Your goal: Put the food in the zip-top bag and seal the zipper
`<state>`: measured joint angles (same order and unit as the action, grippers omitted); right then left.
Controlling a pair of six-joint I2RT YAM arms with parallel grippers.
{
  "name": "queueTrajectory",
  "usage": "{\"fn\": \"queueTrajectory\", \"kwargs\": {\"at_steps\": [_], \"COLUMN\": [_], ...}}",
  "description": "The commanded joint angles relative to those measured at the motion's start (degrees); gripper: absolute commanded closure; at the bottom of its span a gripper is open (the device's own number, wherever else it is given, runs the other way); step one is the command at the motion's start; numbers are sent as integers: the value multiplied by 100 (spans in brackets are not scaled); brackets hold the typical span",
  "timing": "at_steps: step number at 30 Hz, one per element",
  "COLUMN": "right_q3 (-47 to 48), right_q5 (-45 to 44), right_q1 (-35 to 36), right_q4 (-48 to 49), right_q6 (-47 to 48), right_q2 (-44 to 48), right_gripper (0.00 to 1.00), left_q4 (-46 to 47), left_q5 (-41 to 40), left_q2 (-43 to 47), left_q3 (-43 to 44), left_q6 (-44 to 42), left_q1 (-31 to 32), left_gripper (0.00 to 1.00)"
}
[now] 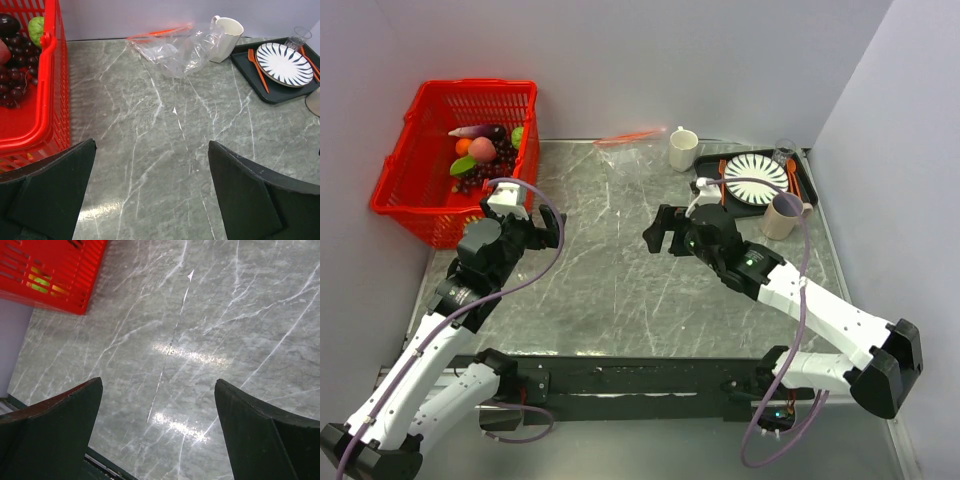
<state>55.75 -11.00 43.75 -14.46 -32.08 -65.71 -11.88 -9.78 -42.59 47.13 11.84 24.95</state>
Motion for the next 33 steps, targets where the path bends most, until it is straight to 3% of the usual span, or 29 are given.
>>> {"fn": "queueTrajectory", "kwargs": {"at_steps": [1,10,14,22,25,33], "right_q3": [-125,384,621,3159,4284,7334], "right_q5": [28,-24,-16,19,-94,-727], "right_q1": [11,11,20,-164,-287,-498], "right_q4": [435,365,794,-336,-837,-1823], "right_q6": [105,544,1070,1634,1827,2240], "right_q2": [331,-117,-494,-2540,-3490,-5828], "right_gripper": [0,0,0,0,10,12], "left_q4": [81,80,72,45,37,63], "left_q5": [99,125,178,99,55,152], "left_q2": [58,137,146,137,146,67], "left_q3": [121,103,112,112,112,103], "left_q6": [3,12,21,3,-23,-6], "left_q1": [1,1,1,1,1,1], "left_gripper": [1,1,1,1,1,1]}}
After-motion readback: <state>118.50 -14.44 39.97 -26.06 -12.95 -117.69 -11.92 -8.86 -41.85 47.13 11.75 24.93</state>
